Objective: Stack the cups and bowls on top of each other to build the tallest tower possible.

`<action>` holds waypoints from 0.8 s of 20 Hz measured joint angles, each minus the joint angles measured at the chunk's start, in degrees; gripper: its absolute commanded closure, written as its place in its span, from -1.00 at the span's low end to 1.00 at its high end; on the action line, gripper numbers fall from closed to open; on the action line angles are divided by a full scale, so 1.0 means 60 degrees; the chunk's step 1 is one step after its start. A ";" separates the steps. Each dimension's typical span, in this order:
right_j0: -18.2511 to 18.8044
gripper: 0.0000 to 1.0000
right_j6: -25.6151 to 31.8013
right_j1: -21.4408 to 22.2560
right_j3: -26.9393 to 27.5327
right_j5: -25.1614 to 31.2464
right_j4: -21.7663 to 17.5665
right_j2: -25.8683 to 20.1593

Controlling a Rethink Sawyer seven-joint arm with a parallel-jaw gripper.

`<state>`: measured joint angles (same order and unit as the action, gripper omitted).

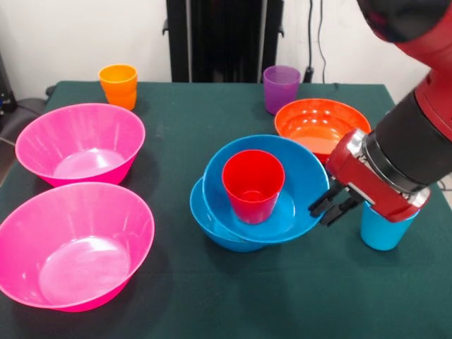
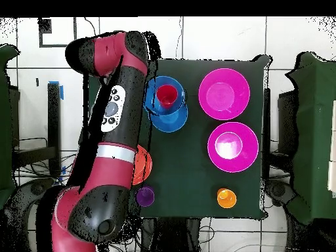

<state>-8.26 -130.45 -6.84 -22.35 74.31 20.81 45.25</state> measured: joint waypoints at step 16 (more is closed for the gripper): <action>-0.0189 1.00 0.0000 0.0938 -0.1702 -0.0821 -0.0020 -0.0632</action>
<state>-9.39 -130.45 -1.21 -32.56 69.39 20.69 41.45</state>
